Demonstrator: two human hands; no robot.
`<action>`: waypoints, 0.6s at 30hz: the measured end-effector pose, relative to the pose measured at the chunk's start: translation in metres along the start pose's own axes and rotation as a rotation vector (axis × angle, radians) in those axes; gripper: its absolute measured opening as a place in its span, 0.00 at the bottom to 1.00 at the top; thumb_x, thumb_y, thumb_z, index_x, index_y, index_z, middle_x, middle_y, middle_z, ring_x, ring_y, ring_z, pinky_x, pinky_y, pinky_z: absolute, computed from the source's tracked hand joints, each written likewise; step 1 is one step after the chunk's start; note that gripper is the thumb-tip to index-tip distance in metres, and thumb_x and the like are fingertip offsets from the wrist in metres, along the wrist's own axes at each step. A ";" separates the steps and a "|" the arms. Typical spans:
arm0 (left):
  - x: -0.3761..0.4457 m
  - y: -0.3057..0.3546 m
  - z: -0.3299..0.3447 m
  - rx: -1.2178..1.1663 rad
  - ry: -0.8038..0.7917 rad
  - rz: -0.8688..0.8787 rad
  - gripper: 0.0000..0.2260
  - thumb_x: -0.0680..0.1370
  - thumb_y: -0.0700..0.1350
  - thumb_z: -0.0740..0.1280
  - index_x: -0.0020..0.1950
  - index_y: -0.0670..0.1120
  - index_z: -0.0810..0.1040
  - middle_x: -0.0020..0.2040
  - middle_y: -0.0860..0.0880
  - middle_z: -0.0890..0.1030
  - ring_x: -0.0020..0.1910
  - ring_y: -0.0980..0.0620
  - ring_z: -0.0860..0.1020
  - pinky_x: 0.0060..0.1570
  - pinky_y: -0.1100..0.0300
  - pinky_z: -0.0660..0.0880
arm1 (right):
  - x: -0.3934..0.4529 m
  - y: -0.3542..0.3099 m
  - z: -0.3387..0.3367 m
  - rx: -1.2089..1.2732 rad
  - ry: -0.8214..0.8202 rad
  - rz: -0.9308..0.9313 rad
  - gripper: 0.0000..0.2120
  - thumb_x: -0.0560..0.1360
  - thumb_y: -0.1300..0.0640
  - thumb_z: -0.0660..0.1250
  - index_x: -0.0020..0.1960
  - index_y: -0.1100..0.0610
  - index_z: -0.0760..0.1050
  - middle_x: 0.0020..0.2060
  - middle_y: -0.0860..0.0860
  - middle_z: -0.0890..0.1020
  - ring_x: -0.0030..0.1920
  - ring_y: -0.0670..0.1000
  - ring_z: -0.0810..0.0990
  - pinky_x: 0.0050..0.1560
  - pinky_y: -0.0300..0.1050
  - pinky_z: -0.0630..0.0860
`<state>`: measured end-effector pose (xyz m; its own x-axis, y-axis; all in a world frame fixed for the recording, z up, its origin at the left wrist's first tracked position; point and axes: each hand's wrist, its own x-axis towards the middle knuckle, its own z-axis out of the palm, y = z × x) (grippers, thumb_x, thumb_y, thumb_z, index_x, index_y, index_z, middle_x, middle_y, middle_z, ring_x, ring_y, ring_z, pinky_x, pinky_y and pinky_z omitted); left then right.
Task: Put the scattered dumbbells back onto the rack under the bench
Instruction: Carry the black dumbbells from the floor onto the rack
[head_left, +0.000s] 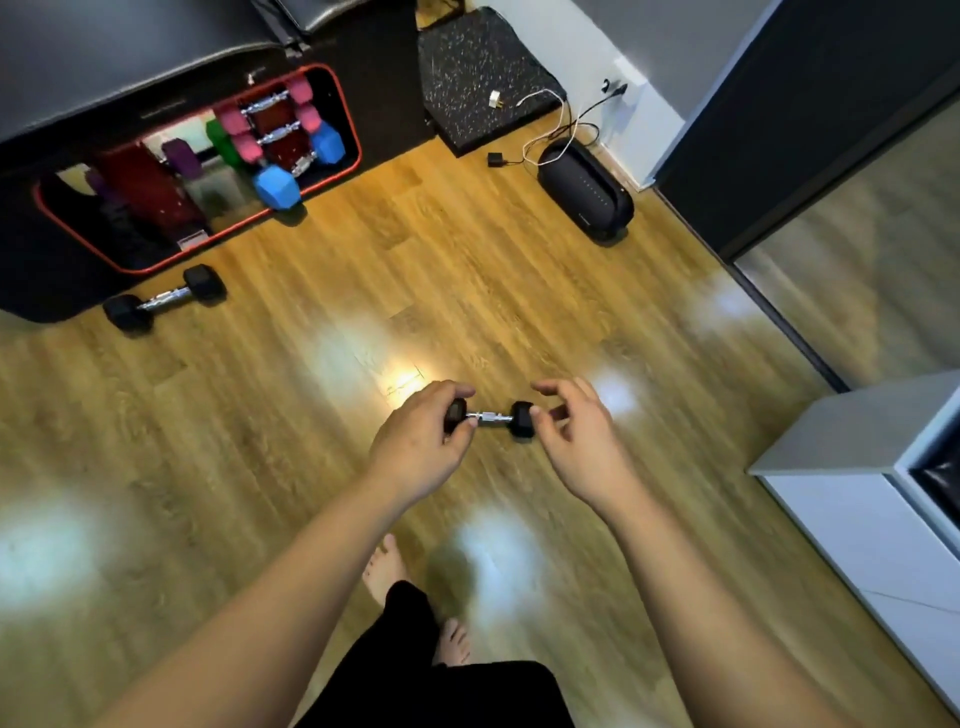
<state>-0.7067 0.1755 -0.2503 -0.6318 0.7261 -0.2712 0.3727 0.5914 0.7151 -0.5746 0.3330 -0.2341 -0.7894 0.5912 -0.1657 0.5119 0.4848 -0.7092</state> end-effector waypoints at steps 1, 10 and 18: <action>0.008 -0.007 0.012 0.006 0.000 -0.006 0.16 0.79 0.50 0.66 0.66 0.52 0.74 0.63 0.55 0.78 0.41 0.53 0.71 0.51 0.61 0.71 | 0.005 0.013 0.003 -0.003 -0.008 0.011 0.11 0.80 0.56 0.66 0.62 0.54 0.77 0.51 0.48 0.75 0.44 0.48 0.79 0.48 0.46 0.77; 0.081 -0.072 0.147 -0.155 -0.019 -0.231 0.07 0.78 0.48 0.67 0.56 0.53 0.79 0.51 0.56 0.82 0.51 0.52 0.80 0.54 0.53 0.76 | 0.073 0.142 0.053 0.111 0.094 0.098 0.07 0.79 0.61 0.65 0.55 0.52 0.77 0.50 0.49 0.78 0.40 0.37 0.77 0.40 0.27 0.69; 0.165 -0.197 0.323 -0.351 0.142 -0.495 0.02 0.77 0.44 0.68 0.47 0.51 0.81 0.42 0.50 0.83 0.42 0.49 0.81 0.46 0.58 0.76 | 0.111 0.310 0.229 0.157 -0.042 0.192 0.04 0.79 0.59 0.66 0.52 0.52 0.78 0.38 0.44 0.78 0.32 0.38 0.75 0.36 0.32 0.68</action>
<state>-0.6650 0.2922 -0.6441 -0.7660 0.3268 -0.5536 -0.2179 0.6782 0.7019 -0.5813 0.4012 -0.6290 -0.6980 0.6337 -0.3335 0.5975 0.2587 -0.7590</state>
